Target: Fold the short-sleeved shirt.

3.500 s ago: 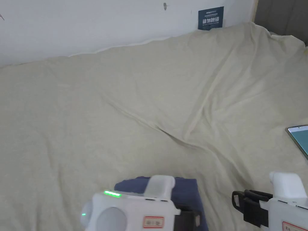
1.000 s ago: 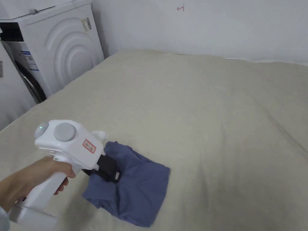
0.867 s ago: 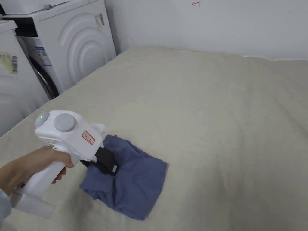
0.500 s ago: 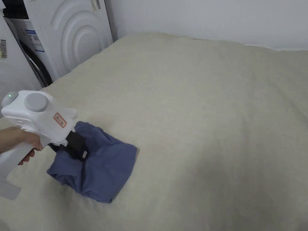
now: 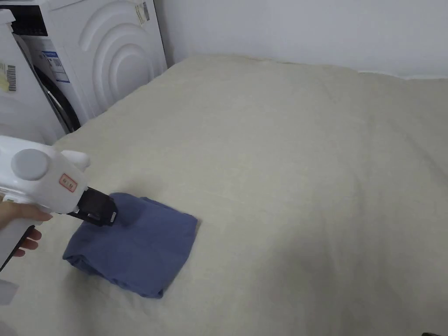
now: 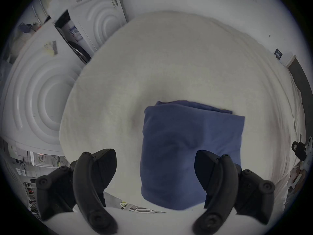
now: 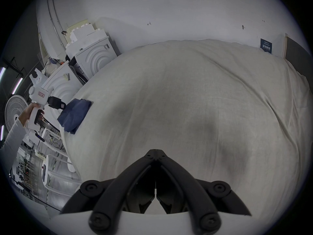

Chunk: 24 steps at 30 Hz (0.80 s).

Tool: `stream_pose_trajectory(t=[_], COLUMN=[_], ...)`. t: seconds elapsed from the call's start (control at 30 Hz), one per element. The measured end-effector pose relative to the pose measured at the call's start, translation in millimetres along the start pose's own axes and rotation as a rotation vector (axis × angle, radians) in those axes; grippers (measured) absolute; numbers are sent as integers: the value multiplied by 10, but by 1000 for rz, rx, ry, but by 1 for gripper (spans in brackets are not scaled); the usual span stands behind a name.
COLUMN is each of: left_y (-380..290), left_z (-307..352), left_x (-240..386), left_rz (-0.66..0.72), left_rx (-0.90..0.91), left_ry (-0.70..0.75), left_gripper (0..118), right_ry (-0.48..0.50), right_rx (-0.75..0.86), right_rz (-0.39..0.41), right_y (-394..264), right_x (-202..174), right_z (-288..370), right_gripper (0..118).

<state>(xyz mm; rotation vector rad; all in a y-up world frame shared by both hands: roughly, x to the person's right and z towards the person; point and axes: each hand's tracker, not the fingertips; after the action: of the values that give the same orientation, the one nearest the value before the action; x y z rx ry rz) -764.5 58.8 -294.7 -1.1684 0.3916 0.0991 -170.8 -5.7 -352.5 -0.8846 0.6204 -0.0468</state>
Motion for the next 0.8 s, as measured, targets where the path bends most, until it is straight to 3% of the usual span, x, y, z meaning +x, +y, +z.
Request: stream_pose_trajectory(t=[0.1,0.13,0.17,0.2,0.23,0.33,0.43,0.57,0.7,0.8], left_y=[-146,-204,-306,-407,-505,-800,-1163,-1561,-1716,-1837], left_z=[307,395,515,646,773,1062,1336,1693,2016,2213], left_x=[145,182,241,325,429,765,1270,2000,2673,3099], left_rz=[52,71,88,88,82,188,130,129,7,4], left_rx=[54,80,139,208,290,497,525,617,663,746], left_ry=[-11,-16,-17,-34,-40,80,-62,-81,-101,-82], left_gripper=[98,93,81,53,3,0,0,0,0,0], right_ry=[-6,-7,-9,-4,-2,-17,-39,4,-124,-137], right_rx=[6,7,11,19,26,57,96,185,290,375], right_rz=[21,22,21,19,17,23,46,4,74,17], right_y=[-18,-22,-27,-37,-52,-86,-136,-159,-249,-316], right_x=[-9,-10,-7,2,19,33,74,99,137,185], right_z=[101,133,175,227,270,448,681,1161,1558,1905], right_gripper=[0,0,0,0,0,0,0,0,0,0])
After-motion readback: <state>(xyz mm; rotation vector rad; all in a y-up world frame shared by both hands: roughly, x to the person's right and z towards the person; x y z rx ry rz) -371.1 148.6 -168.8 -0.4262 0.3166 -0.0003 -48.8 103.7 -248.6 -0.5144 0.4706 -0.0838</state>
